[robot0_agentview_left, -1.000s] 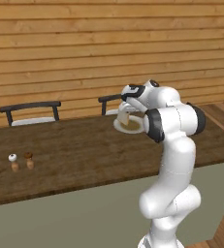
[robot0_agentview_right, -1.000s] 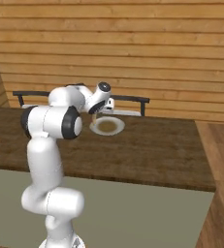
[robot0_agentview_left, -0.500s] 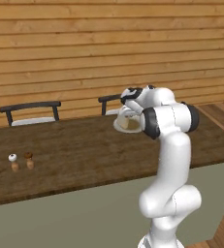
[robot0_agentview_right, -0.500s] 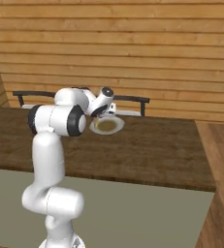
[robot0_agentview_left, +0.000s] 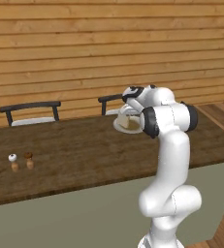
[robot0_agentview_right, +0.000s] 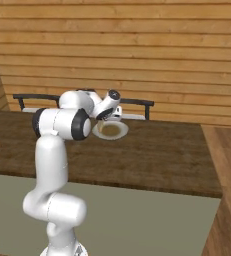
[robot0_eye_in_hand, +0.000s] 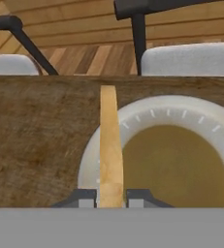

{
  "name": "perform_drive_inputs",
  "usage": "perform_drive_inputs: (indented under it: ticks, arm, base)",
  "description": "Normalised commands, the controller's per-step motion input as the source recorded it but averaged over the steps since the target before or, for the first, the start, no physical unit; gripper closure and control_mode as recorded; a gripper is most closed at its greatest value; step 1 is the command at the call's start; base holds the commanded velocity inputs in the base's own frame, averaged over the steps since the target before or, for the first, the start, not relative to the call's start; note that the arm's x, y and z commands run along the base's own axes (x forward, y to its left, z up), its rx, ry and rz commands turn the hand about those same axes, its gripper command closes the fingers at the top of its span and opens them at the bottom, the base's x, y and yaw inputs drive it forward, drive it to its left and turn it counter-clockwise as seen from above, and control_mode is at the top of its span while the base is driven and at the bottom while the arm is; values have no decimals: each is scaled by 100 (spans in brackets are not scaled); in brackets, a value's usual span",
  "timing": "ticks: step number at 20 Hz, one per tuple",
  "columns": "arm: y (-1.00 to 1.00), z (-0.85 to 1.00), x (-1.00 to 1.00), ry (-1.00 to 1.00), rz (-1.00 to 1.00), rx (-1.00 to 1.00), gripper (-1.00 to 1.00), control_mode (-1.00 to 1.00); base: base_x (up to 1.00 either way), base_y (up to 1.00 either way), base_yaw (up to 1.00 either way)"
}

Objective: Start the toaster. Once the lever pops up, take the bread to the plate on the dining counter.

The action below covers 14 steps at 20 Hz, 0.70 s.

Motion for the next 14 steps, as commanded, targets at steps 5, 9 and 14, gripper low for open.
perform_drive_inputs:
  ticks: [5,9,14]
  arm:
    - [-8,-6,-6,0,0,4,100,-100]
    - [0,-13,-8,-7,0,9,100,-100]
    - [0,0,-3,-6,0,16,100,-100]
  base:
    - [0,0,0]
    - [0,0,0]
    - [0,0,0]
